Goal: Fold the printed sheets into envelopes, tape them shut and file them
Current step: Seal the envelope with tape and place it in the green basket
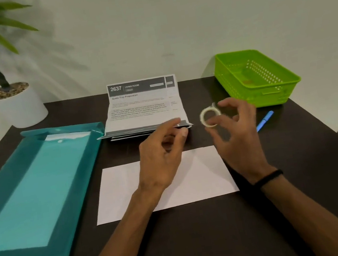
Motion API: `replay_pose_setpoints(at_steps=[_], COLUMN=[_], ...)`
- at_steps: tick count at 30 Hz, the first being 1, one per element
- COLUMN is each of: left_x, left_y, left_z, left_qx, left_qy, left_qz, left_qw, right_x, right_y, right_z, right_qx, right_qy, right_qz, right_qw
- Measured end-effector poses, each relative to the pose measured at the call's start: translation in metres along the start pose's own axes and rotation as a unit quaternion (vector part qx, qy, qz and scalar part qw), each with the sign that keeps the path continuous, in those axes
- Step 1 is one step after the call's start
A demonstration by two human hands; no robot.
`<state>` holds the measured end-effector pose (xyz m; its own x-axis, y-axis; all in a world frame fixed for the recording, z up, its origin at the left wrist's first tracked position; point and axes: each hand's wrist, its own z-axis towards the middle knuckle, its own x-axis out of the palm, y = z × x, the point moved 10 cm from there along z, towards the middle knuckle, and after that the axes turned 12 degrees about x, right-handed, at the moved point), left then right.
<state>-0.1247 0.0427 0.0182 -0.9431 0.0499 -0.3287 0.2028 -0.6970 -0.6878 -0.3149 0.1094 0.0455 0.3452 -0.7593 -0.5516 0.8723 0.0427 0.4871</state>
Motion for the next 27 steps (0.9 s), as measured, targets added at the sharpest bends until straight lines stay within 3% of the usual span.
replay_pose_setpoints(at_steps=[2, 4, 9, 11, 16, 20, 27], left_x=[0.013, 0.021, 0.022, 0.025, 0.034, 0.04, 0.042], left_y=[0.013, 0.016, 0.026, 0.03, 0.032, 0.026, 0.03], left_z=[-0.002, -0.005, -0.009, -0.011, -0.014, -0.016, -0.018], left_qx=[-0.102, -0.151, -0.196, -0.216, -0.233, -0.214, -0.227], left_qy=[0.024, 0.029, 0.015, 0.018, 0.06, 0.12, 0.126], left_qz=[-0.158, -0.259, -0.342, -0.379, -0.401, -0.38, -0.365], left_qw=[0.982, 0.954, 0.919, 0.9, 0.884, 0.892, 0.894], right_x=[0.01, 0.021, 0.018, 0.014, 0.025, 0.039, 0.04], right_y=[0.033, 0.047, 0.048, 0.039, 0.011, 0.01, 0.008], right_z=[-0.016, -0.026, -0.027, -0.021, -0.014, -0.016, -0.015], right_qx=[-0.063, -0.082, -0.088, -0.042, 0.085, 0.103, 0.123], right_qy=[0.029, 0.058, 0.065, 0.072, 0.141, 0.211, 0.217], right_qz=[0.027, 0.045, 0.1, 0.159, 0.243, 0.265, 0.287], right_qw=[0.997, 0.994, 0.989, 0.984, 0.956, 0.935, 0.925])
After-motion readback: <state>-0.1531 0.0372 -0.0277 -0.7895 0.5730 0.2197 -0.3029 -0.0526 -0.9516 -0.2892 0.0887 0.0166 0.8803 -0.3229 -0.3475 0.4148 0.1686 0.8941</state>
